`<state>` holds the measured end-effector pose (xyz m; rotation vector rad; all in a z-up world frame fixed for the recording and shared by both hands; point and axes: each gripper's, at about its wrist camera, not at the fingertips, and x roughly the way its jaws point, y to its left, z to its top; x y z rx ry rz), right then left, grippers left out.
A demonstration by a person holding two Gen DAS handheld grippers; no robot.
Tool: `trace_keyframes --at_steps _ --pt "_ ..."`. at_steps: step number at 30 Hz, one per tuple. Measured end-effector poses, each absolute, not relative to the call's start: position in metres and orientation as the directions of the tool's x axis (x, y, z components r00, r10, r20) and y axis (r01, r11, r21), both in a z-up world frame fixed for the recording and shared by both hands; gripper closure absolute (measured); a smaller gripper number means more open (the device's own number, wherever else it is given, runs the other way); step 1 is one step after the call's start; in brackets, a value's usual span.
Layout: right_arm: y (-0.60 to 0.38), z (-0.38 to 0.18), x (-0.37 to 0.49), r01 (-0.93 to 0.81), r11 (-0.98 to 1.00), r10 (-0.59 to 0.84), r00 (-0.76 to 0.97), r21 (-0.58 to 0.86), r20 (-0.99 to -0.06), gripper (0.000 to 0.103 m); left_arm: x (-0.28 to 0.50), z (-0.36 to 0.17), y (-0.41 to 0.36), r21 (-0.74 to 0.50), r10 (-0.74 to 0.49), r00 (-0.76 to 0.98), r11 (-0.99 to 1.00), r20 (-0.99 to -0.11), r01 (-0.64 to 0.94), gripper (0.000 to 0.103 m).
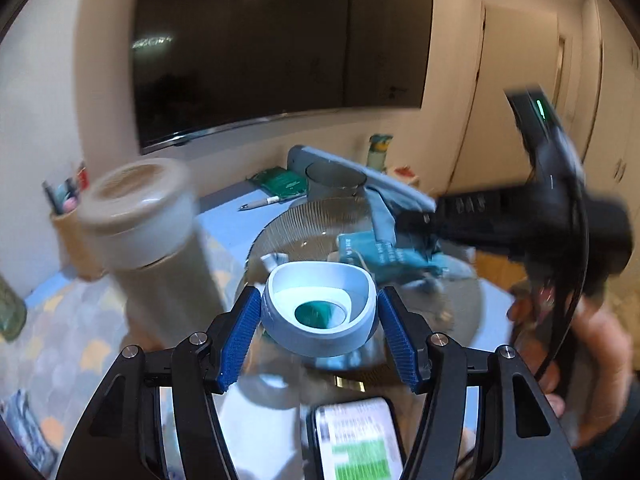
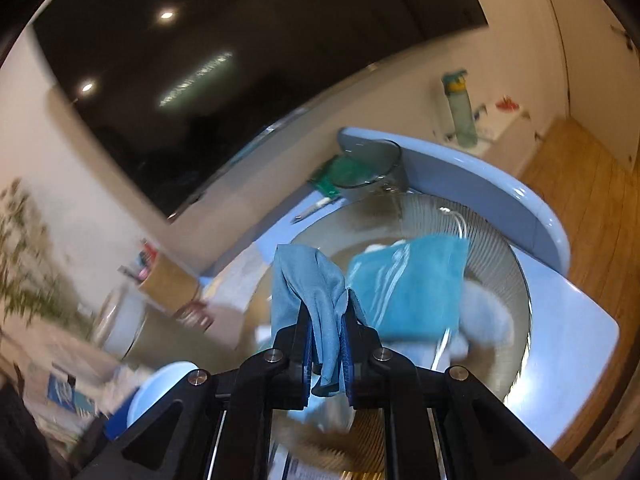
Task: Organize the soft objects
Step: 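Move both open tools back over the desk toward the remaining packets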
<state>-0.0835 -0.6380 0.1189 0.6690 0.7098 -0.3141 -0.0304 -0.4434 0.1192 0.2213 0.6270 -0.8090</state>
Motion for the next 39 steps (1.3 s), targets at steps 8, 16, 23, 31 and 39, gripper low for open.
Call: trace_keyframes --at_steps 8,16,23,31,39 --pt "-0.679 0.104 -0.031 0.529 0.751 -0.051 0.643 0.395 -0.764 0.087 -0.007 0.108 -0.486 0.002 -0.601 0.539 0.667 -0.59 0.745 0.038" --pt "-0.669 0.12 -0.057 0.492 0.78 -0.079 0.692 0.388 -0.718 0.022 -0.036 0.121 -0.466 -0.015 -0.624 0.503 0.636 -0.599 0.772 0.022" --pt "-0.649 0.144 -0.104 0.435 0.747 0.012 0.748 0.503 -0.664 0.021 -0.106 0.165 -0.365 -0.076 -0.736 0.44 0.55 -0.515 0.831 0.022" --pt "-0.552 0.15 -0.16 0.324 0.816 0.076 0.761 0.478 -0.645 0.021 -0.122 0.175 -0.221 -0.099 -0.665 0.56 0.683 -0.494 0.724 0.022" --pt "-0.43 0.136 -0.135 0.097 0.848 0.284 0.746 0.52 -0.603 0.021 -0.1 0.16 -0.066 -0.082 -0.39 0.766 0.909 -0.511 0.409 0.022"
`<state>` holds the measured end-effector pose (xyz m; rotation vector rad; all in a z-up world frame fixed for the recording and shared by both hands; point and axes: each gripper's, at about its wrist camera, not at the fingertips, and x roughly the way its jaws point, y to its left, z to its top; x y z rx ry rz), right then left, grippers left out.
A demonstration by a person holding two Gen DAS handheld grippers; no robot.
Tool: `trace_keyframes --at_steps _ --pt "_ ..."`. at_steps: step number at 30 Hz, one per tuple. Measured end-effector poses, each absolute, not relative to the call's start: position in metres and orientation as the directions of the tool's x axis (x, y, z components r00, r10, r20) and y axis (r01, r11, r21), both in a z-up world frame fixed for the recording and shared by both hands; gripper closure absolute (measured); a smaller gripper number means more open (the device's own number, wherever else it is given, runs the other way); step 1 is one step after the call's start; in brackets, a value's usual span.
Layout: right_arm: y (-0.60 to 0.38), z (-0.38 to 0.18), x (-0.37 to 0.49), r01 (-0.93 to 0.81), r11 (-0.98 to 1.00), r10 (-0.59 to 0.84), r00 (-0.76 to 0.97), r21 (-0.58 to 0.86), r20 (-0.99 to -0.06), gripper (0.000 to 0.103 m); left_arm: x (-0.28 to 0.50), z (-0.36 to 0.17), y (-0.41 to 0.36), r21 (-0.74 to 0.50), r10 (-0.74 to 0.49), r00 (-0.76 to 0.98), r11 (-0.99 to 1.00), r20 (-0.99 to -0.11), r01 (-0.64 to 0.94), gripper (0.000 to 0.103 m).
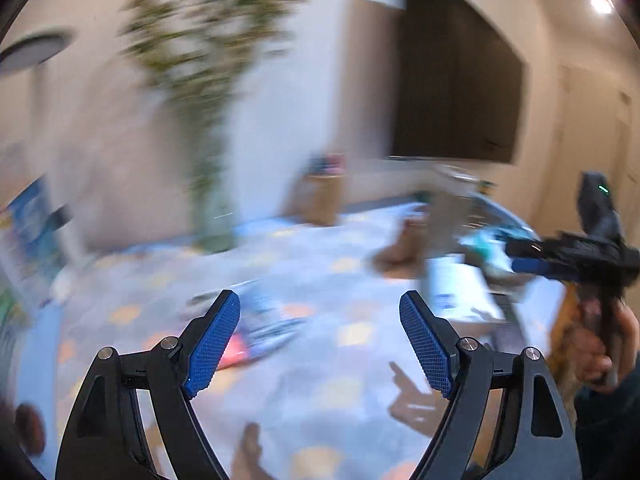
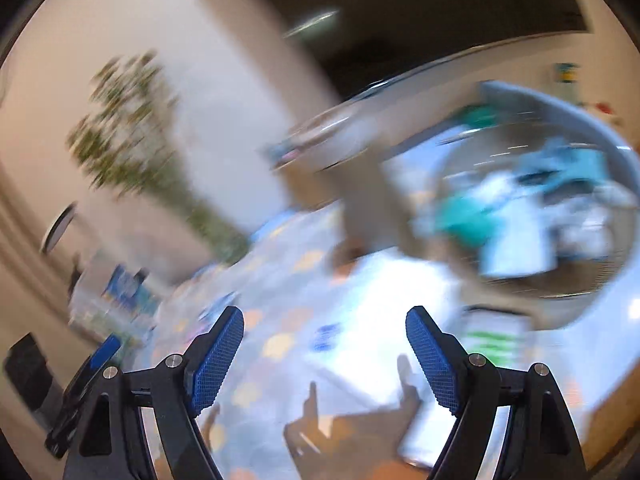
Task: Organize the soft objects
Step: 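Move both open tools back over the desk toward the remaining packets, then grasp the pink packet with the left tool while the right tool grasps the printed snack bag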
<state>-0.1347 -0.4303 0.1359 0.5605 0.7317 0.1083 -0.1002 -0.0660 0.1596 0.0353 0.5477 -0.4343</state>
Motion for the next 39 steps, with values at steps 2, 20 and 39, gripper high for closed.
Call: trace_keyframes --at_steps 2,20,39 --pt "-0.388 0.134 -0.116 0.011 0.858 0.348 0.724 0.514 -0.596 0.021 -0.088 0.148 -0.03 -0.09 -0.309 0.787 0.946 -0.534 0.311 0.022" --pt "-0.214 0.013 -0.031 -0.18 0.958 0.288 0.605 0.225 -0.742 0.021 -0.019 0.016 0.041 -0.281 -0.294 0.63 0.952 -0.719 0.124 0.024" --pt "-0.196 0.049 0.029 -0.159 0.943 0.33 0.579 0.294 -0.746 0.019 0.029 0.027 -0.014 -0.262 -0.319 0.564 0.948 -0.762 0.182 0.024"
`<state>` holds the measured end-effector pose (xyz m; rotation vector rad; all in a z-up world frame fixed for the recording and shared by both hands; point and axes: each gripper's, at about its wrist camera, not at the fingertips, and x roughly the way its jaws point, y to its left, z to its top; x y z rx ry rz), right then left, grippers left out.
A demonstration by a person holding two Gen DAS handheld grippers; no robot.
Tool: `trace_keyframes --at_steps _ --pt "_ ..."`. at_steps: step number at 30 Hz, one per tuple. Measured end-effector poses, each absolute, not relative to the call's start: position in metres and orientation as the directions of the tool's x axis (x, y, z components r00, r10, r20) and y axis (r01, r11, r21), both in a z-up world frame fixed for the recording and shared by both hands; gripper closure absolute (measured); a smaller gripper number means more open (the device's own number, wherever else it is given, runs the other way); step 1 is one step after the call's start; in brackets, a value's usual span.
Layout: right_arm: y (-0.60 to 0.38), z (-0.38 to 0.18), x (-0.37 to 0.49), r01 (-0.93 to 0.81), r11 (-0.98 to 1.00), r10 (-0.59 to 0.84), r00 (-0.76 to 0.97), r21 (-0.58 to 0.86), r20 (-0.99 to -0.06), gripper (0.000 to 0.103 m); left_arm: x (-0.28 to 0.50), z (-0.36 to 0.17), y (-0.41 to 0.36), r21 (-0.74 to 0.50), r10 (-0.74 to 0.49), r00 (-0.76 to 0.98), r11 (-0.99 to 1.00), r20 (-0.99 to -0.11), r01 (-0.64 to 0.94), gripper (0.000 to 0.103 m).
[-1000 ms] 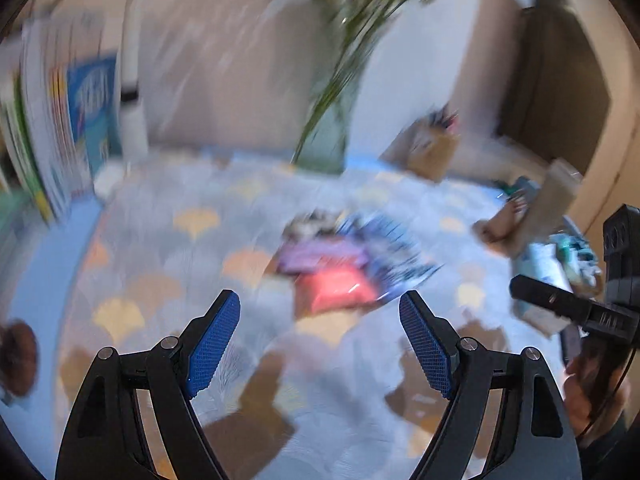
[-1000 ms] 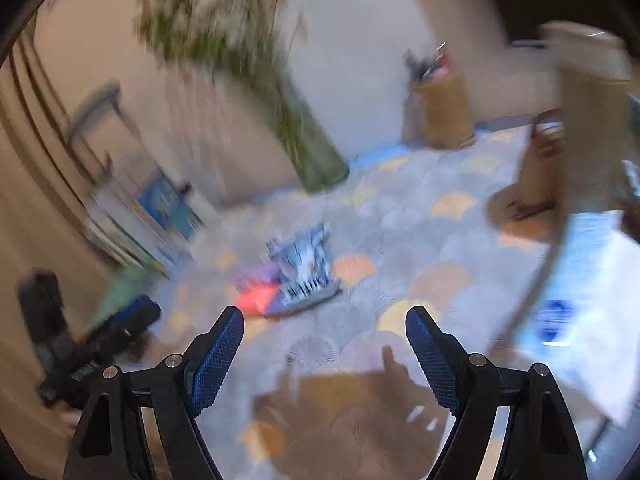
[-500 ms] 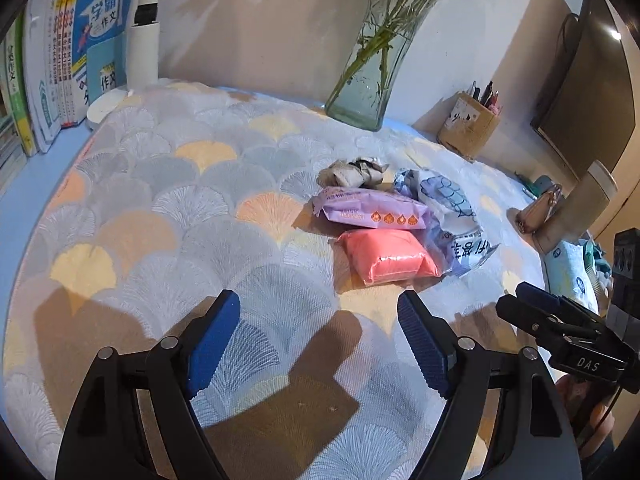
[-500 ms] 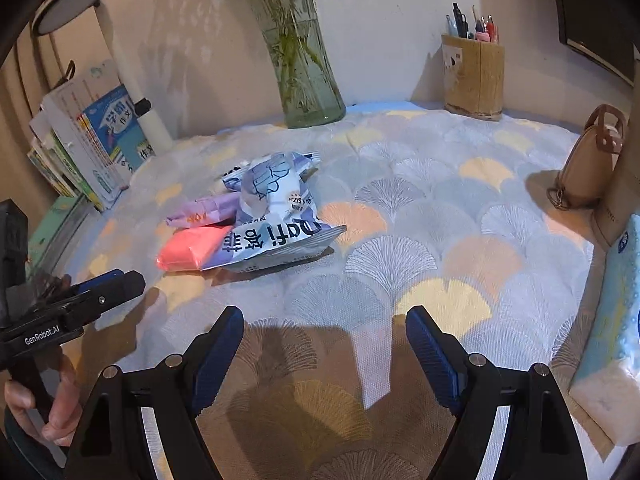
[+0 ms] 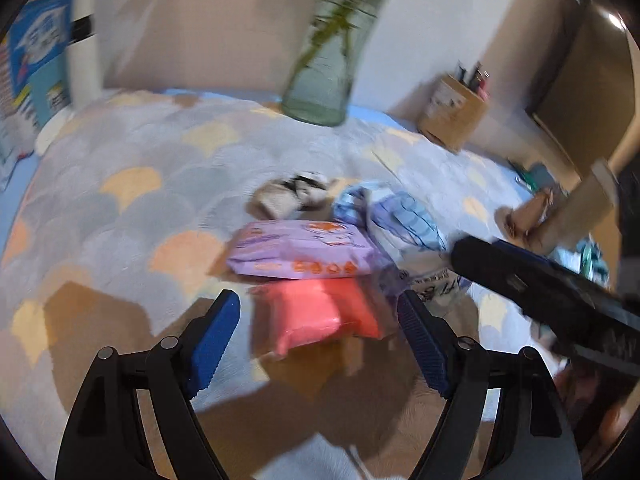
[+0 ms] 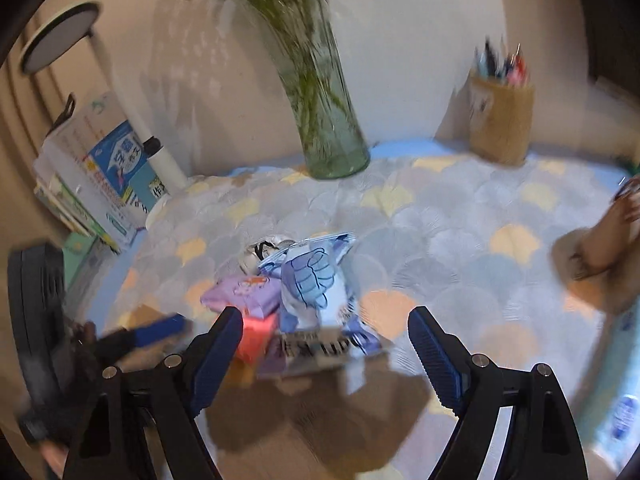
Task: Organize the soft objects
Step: 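Grasp the pink packet with the left tool while the right tool grasps the printed snack bag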
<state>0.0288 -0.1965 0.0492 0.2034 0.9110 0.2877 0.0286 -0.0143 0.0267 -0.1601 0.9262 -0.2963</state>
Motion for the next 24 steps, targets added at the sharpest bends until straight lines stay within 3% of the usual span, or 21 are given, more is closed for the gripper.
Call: trace_keyframes --at_steps 3,6,7,8,9,12,15,20,24 --pt "-0.193 0.029 0.049 -0.144 0.932 0.355 0.534 0.331 -0.767 0.022 0.026 0.018 -0.017 -0.257 -0.323 0.566 0.946 -0.758 0.196 0.028" --pt "-0.186 0.011 0.06 -0.15 0.926 0.374 0.487 0.347 -0.789 0.036 0.028 0.015 -0.011 -0.274 -0.323 0.565 0.946 -0.759 0.173 0.038" --pt "-0.183 0.006 0.062 -0.149 0.927 0.372 0.477 0.344 -0.796 0.043 0.028 0.016 -0.008 -0.29 -0.336 0.566 0.941 -0.753 0.173 0.041" --pt "-0.182 0.001 0.063 -0.151 0.926 0.375 0.473 0.346 -0.797 0.044 0.028 0.016 -0.006 -0.299 -0.34 0.569 0.939 -0.748 0.168 0.045" --pt "-0.183 0.001 0.062 -0.155 0.922 0.384 0.485 0.354 -0.786 0.047 0.027 0.017 -0.005 -0.303 -0.342 0.571 0.938 -0.747 0.166 0.056" --pt "-0.188 0.004 0.055 -0.159 0.924 0.378 0.511 0.347 -0.772 0.062 0.024 0.018 -0.003 -0.332 -0.376 0.554 0.925 -0.743 0.182 0.057" --pt "-0.201 0.012 0.046 -0.134 0.923 0.374 0.532 0.361 -0.759 0.068 0.012 0.025 0.0 -0.323 -0.383 0.553 0.923 -0.74 0.208 0.057" --pt "-0.229 0.033 0.017 -0.082 0.934 0.328 0.58 0.347 -0.746 0.068 -0.008 0.032 0.009 -0.375 -0.422 0.533 0.905 -0.733 0.2 0.057" --pt "-0.246 0.025 -0.002 -0.003 0.948 0.271 0.533 0.319 -0.801 0.068 -0.017 0.021 0.008 -0.422 -0.431 0.514 0.895 -0.742 0.142 0.054"
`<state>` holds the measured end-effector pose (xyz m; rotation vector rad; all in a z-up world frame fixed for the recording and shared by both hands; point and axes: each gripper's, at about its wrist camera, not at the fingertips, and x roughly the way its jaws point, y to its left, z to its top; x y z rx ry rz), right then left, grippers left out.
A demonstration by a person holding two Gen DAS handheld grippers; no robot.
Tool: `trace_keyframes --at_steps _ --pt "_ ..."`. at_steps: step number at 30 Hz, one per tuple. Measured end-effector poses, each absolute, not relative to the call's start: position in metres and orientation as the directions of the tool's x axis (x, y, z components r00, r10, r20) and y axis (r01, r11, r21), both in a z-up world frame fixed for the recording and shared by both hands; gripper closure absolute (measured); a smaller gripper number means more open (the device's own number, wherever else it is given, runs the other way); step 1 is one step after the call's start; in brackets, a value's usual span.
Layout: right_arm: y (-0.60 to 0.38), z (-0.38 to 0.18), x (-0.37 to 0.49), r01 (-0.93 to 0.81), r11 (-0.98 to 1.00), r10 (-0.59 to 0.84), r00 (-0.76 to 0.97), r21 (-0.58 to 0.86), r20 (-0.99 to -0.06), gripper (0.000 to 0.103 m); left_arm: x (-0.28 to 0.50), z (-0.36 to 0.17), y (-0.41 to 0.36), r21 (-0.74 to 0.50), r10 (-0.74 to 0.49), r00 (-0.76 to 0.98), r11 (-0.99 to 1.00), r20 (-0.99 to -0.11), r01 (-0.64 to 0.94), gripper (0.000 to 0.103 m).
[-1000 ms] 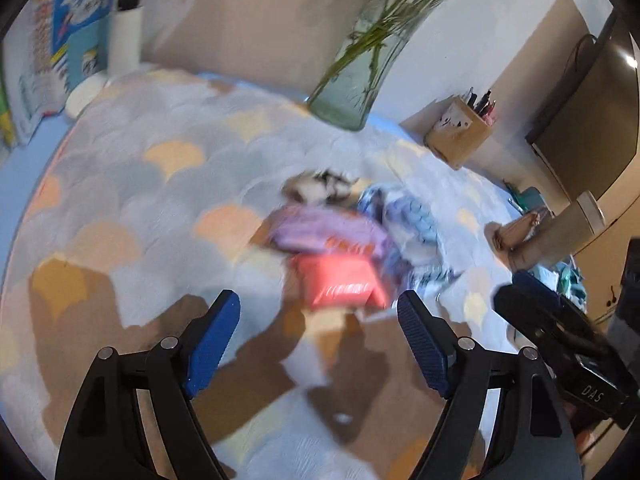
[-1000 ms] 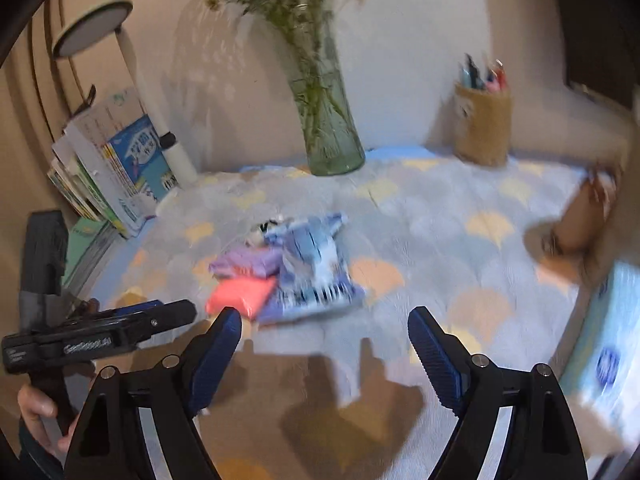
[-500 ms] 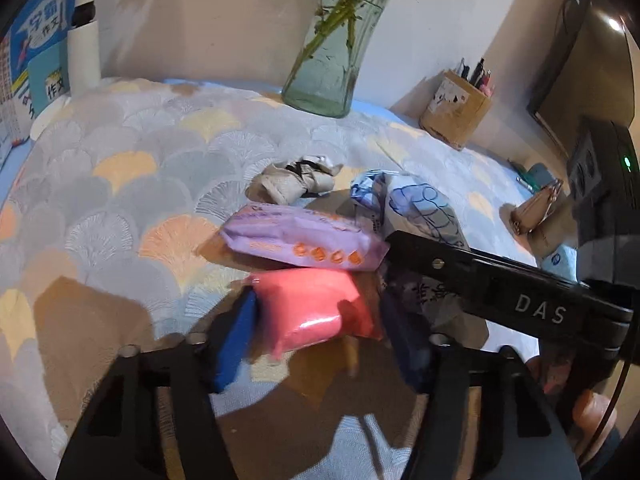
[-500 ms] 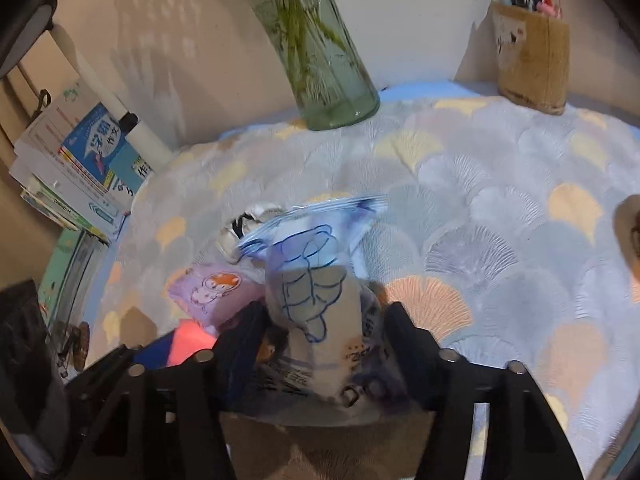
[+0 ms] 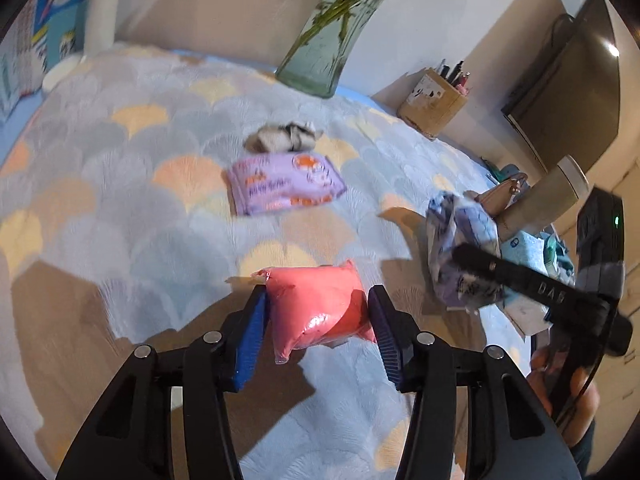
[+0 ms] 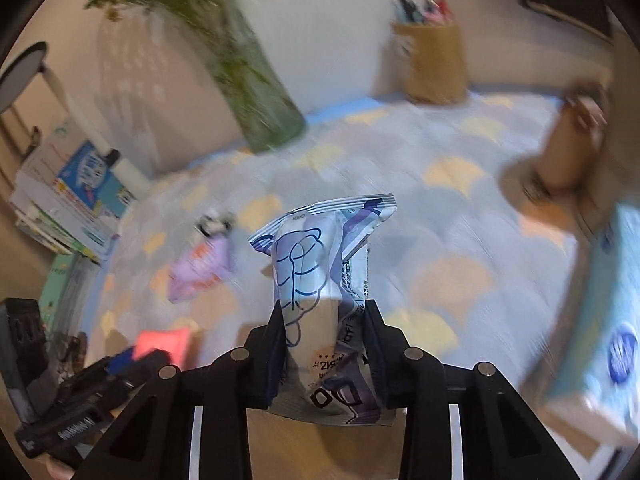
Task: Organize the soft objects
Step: 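Grasp the pink packet with the left tool while the right tool grasps the printed snack bag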
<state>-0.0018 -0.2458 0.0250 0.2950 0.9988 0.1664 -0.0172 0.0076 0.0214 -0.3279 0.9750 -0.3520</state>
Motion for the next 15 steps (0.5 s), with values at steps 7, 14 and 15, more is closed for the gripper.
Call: trace_keyframes --at_steps 7,14,15 --pt "-0.245 0.015 -0.022 -0.042 0.955 0.266 0.564 0.294 -0.782 0.062 -0.054 0.021 -0.016 -0.388 -0.426 0.528 0.902 -0.735 0.187 0.037" --pt "-0.251 0.008 -0.032 -0.064 0.94 0.307 0.595 0.336 -0.743 0.054 -0.081 0.026 -0.047 -0.345 -0.499 0.418 0.853 -0.759 0.391 0.037" --pt "-0.252 0.008 -0.033 -0.065 0.939 0.307 0.6 0.337 -0.739 0.05 -0.083 0.029 -0.044 -0.325 -0.482 0.434 0.862 -0.761 0.389 0.037"
